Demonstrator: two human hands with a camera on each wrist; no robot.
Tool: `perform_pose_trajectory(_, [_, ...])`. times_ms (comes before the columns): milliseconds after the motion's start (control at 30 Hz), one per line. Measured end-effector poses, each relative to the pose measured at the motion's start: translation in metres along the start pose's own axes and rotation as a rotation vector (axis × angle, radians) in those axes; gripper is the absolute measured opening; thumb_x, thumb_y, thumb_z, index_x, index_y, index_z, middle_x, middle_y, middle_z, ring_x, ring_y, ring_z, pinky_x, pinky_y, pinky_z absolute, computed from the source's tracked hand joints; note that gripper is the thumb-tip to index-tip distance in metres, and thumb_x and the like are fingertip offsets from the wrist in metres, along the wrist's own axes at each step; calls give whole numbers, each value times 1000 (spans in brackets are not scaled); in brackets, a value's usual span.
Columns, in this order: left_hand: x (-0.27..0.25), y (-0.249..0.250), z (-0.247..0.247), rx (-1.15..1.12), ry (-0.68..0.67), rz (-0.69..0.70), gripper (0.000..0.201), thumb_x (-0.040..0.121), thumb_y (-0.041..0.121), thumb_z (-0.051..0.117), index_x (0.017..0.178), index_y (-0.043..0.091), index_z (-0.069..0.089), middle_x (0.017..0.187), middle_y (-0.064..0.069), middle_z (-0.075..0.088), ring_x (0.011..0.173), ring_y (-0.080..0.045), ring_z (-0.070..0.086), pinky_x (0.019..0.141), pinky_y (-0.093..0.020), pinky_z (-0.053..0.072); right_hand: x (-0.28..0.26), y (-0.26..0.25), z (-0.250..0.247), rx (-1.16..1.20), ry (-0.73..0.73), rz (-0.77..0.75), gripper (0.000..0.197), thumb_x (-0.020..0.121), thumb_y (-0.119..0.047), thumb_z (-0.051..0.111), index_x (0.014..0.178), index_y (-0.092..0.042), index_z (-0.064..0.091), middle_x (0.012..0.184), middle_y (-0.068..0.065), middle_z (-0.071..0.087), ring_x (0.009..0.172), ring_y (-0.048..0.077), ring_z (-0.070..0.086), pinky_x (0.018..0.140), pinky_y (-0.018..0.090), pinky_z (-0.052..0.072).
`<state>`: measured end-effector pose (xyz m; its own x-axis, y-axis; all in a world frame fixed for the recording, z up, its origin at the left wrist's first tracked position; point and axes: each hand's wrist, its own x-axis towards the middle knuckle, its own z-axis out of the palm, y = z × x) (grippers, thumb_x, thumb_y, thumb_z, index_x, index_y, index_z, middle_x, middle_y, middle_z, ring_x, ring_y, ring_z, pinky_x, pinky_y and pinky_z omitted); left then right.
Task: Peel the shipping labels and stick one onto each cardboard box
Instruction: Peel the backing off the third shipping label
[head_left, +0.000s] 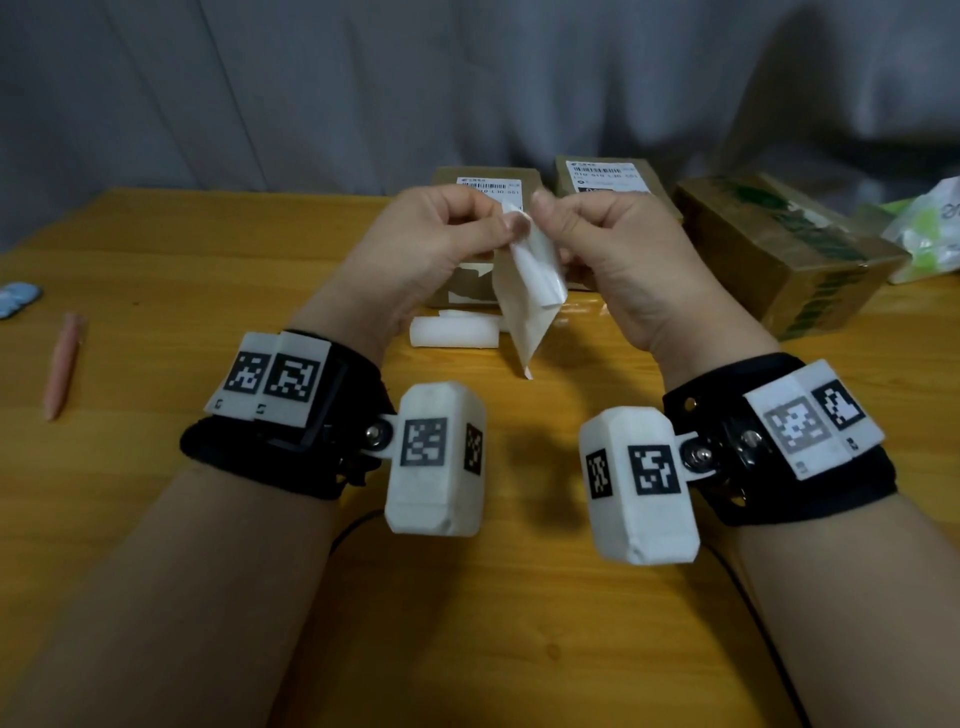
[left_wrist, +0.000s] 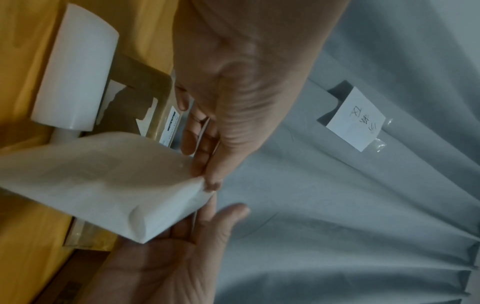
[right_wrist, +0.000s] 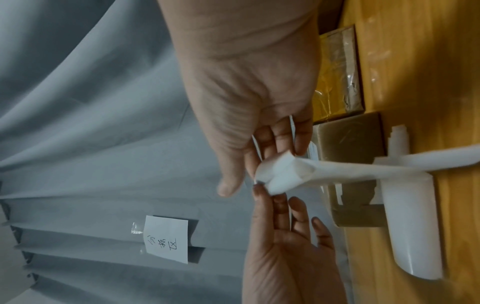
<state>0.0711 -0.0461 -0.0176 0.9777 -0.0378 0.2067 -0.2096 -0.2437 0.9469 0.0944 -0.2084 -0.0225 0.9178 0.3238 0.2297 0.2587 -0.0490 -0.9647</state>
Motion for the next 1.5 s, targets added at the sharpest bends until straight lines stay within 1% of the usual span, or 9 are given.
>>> perform_pose_trajectory(67, [-1, 2, 1, 26, -9, 8, 10, 85, 20, 64, 78, 14, 64, 81, 1, 66, 81, -7, 63, 77, -17, 51, -1, 0, -1, -15, 6, -8, 9, 81, -21, 70, 80, -12, 72, 78, 4, 71, 77, 16, 66, 73, 29, 55])
perform_pose_trajectory(167, [-2, 4, 3, 33, -28, 1, 10, 86, 20, 63, 77, 15, 64, 83, 1, 66, 82, -6, 62, 77, -15, 51, 0, 0, -3, -16, 29, 29, 15, 80, -18, 71, 84, -4, 69, 81, 9, 69, 79, 23, 64, 76, 34, 54])
perform_pose_trajectory(267, [-2, 5, 4, 10, -30, -32, 12, 87, 21, 63, 75, 17, 65, 79, 4, 67, 82, -7, 63, 78, -21, 50, 1, -2, -3, 22, 10, 74, 9, 82, -19, 70, 78, -10, 69, 74, 4, 69, 74, 19, 63, 70, 31, 53])
perform_pose_trajectory(433, [0, 6, 6, -69, -20, -92, 10, 85, 19, 64, 75, 16, 66, 83, -2, 66, 89, -18, 60, 95, -38, 47, 3, -1, -1, 147, 59, 155, 10, 85, -16, 66, 78, -8, 67, 69, 3, 67, 66, 15, 61, 65, 26, 52])
perform_pose_trajectory(667, [3, 1, 9, -98, 60, -101, 13, 89, 14, 59, 77, 9, 63, 82, -8, 60, 83, -18, 55, 83, -27, 47, 7, 2, 5, 286, 224, 227, 7, 85, -14, 66, 83, -7, 67, 82, 9, 67, 86, 26, 61, 85, 40, 53])
perform_pose_trajectory(867, [7, -6, 7, -105, 75, -105, 18, 90, 13, 57, 73, 8, 60, 72, -3, 58, 71, -11, 53, 71, -16, 46, 8, 4, 5, 303, 318, 225, 9, 87, -17, 65, 78, -13, 64, 82, 5, 68, 82, 22, 61, 76, 34, 51])
perform_pose_trajectory(967, [8, -9, 8, -95, 92, -111, 23, 91, 14, 55, 69, 9, 58, 67, -3, 56, 68, -10, 52, 72, -19, 44, 7, 7, 4, 309, 347, 211, 13, 88, -17, 64, 76, -12, 63, 76, 3, 65, 73, 17, 59, 69, 30, 48])
perform_pose_trajectory(1367, [8, -14, 11, -176, 124, -129, 25, 96, 16, 47, 72, 15, 52, 63, 5, 65, 55, -2, 60, 55, -12, 44, 8, 11, 2, 347, 407, 238, 11, 90, -20, 62, 79, -17, 64, 85, 1, 69, 95, 24, 64, 87, 35, 51])
perform_pose_trajectory(1500, [10, -15, 11, -149, 153, -135, 23, 98, 17, 45, 75, 16, 50, 65, 4, 65, 57, -3, 60, 60, -17, 40, 9, 9, 2, 364, 426, 233, 13, 91, -20, 61, 78, -16, 63, 80, 0, 67, 86, 22, 58, 72, 32, 45])
